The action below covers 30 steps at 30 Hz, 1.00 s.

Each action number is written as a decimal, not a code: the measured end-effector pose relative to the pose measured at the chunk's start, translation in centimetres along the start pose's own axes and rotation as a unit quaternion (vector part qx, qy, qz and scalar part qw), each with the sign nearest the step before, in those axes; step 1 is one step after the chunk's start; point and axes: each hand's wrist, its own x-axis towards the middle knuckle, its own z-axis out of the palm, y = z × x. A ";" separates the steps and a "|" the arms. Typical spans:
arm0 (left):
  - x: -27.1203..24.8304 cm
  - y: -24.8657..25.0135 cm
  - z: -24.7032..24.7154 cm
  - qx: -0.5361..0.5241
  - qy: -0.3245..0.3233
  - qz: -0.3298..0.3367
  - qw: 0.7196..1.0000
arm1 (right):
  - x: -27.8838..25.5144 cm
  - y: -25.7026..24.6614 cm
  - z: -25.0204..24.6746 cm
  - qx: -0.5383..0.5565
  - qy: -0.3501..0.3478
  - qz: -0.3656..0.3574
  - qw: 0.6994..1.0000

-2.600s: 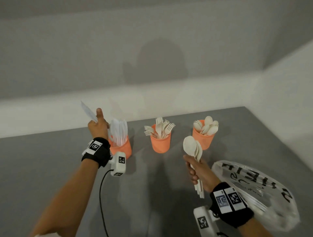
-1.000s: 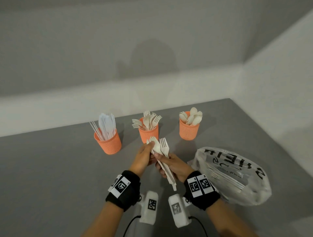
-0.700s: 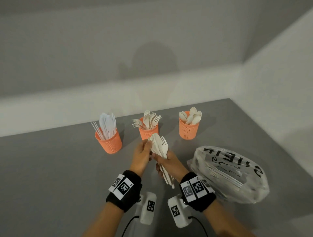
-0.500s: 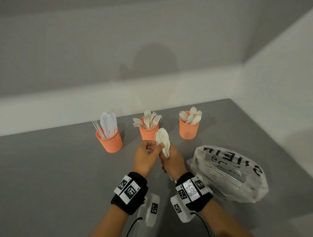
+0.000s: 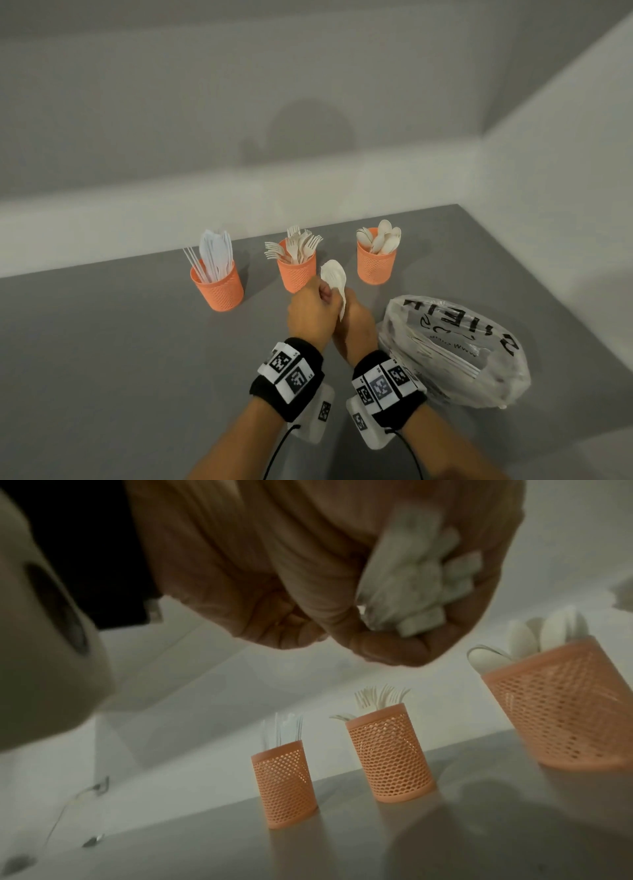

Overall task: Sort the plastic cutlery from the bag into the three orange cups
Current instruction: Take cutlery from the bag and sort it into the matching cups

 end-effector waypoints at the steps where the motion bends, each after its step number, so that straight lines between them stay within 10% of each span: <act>1: 0.5 0.1 -0.2 -0.061 0.012 -0.008 0.998 | 0.2 0.3 -0.1 0.000 -0.011 -0.005 1.000; 9: 2.8 0.0 -4.1 -0.519 -0.001 -0.197 0.832 | 0.9 1.3 -0.4 0.055 0.006 0.028 0.998; 18: 0.1 -0.9 -1.0 -0.239 -0.082 -0.156 0.955 | 0.4 1.0 0.3 0.081 -0.007 -0.033 0.996; 30: 0.5 -1.3 0.6 -0.262 -0.059 -0.156 0.950 | 0.2 0.8 0.1 0.231 -0.034 0.022 0.972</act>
